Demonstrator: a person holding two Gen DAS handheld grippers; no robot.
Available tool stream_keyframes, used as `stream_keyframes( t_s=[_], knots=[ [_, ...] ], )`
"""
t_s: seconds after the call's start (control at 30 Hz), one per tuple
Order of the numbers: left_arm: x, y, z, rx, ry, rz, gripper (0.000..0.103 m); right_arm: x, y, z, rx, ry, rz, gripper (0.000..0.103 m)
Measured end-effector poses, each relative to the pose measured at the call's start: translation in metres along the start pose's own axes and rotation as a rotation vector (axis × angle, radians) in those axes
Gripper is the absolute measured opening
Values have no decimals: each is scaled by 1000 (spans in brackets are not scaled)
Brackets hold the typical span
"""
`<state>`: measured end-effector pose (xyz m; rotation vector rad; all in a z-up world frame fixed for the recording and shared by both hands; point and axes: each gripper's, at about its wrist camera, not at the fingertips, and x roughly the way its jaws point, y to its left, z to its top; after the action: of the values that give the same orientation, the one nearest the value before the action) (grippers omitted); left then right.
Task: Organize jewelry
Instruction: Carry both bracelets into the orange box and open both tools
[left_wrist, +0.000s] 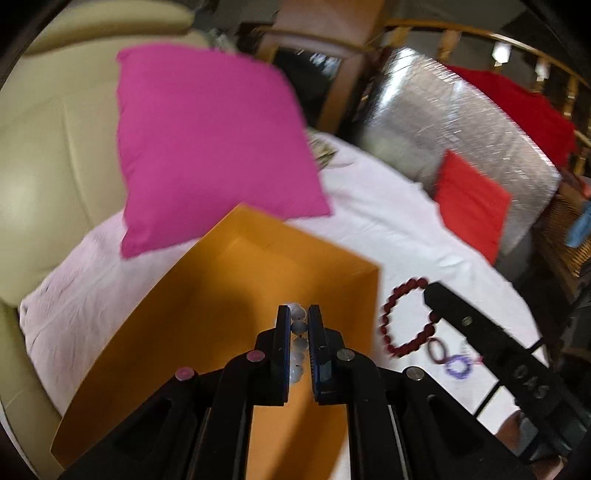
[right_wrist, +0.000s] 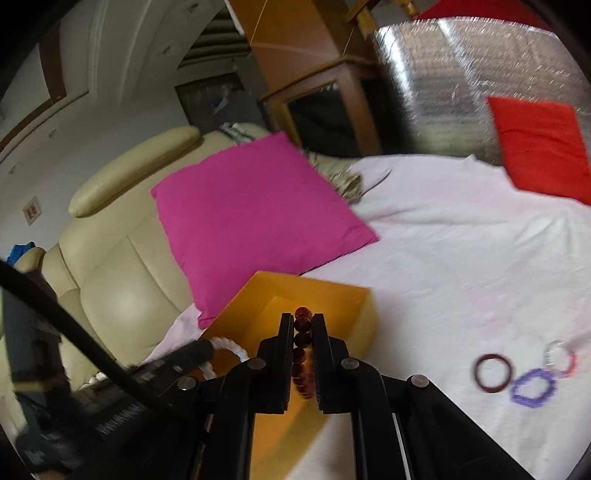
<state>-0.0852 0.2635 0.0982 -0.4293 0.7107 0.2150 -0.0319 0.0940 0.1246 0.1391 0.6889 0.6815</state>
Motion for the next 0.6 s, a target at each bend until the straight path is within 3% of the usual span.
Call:
stream_keyframes(
  t_s=[0.17,0.37,0.43,0.5,0.57,0.6],
  knots=[
    [27,23,-6,-62,74,81,9,39,8,-9,-3,76,4,11],
    [42,33,-10,-101,115,194,10,58,5,-21,7,127,-1,12],
    [44,33,-9,-96,117,221,18,56,2,-20,35,135,17,15],
    [40,31,-11,-98,111,238,45,51,-2,-19,56,132,23,28],
    [30,28,-10,-104,84,235,56,39,-10,-18,72,109,24,30],
    [25,23,-9,-102,61,235,57,32,-13,-17,71,97,17,30]
  ],
)
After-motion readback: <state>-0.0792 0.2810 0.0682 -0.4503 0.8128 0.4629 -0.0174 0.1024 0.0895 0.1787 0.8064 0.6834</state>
